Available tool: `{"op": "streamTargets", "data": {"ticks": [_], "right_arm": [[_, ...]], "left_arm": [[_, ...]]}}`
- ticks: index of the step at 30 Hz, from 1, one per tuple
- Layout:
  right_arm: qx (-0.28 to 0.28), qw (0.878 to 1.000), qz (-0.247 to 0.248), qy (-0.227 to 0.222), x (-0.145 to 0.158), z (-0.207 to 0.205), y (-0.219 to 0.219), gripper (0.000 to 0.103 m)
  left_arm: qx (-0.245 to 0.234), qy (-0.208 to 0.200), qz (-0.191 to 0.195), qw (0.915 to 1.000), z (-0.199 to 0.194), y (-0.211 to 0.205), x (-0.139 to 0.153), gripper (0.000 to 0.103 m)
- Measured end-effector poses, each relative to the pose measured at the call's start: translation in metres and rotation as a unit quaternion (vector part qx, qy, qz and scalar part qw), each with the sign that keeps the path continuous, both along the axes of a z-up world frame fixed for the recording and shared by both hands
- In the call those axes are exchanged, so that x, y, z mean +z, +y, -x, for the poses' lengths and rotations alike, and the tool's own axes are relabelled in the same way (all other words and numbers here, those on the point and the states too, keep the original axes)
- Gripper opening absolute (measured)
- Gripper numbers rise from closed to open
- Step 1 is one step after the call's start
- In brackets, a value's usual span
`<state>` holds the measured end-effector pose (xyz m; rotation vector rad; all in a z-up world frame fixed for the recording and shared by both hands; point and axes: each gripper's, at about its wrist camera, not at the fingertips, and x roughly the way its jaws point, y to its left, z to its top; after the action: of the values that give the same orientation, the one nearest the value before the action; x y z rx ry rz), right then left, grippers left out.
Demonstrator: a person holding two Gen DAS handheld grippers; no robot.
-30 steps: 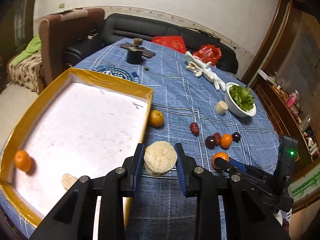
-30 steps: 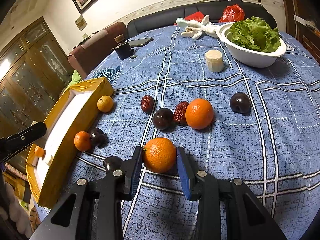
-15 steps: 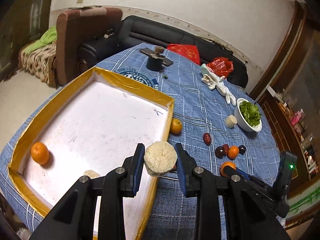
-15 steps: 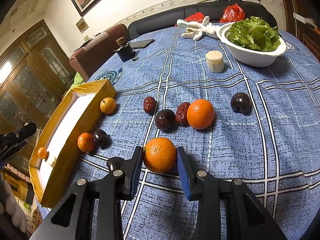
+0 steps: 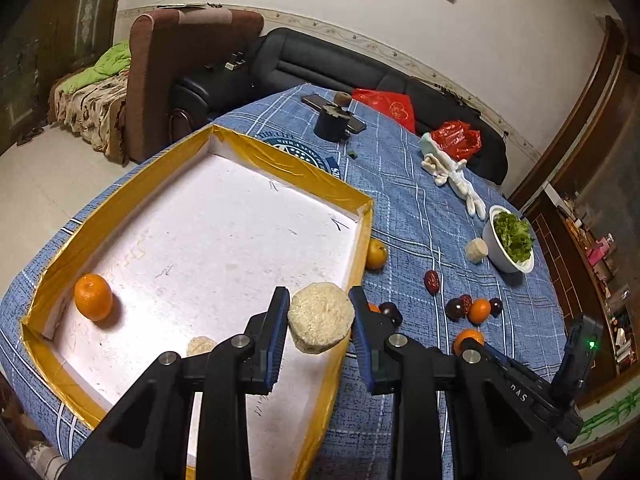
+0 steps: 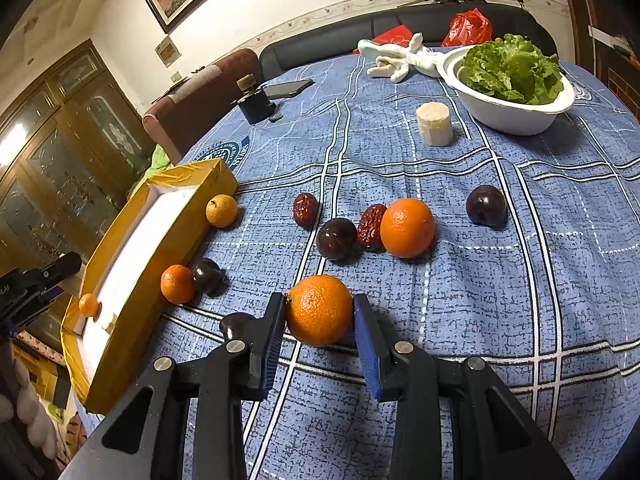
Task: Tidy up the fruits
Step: 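Carry the cake in the left tool and orange in the right tool into the tray, release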
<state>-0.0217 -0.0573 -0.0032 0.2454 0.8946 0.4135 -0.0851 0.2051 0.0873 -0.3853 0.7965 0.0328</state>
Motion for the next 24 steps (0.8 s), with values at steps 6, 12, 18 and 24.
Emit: {"op": "streamTargets", "data": {"ticks": [6,12,18,24], "right_arm": [[0.008,1.000,-0.001,-0.016,0.007,0.006,0.004,0.038],[0.018,0.999,0.014,-0.048,0.035,0.029,0.024,0.038],[0.091,0.995,-0.016,-0.046,0.068,0.037,0.083,0.038],[0.167,0.986,0.002,-0.028,0.068,0.029,0.174,0.038]], "left_arm": [[0.016,-0.005,0.030,0.9994,-0.001,0.025,-0.006,0.029],[0.045,0.006,0.030,0.9985,-0.005,0.076,-0.014,0.029],[0.051,0.023,0.040,0.9976,-0.018,0.111,-0.021,0.029],[0.055,0.045,0.028,0.9971,-0.029,0.128,-0.034,0.029]]}}
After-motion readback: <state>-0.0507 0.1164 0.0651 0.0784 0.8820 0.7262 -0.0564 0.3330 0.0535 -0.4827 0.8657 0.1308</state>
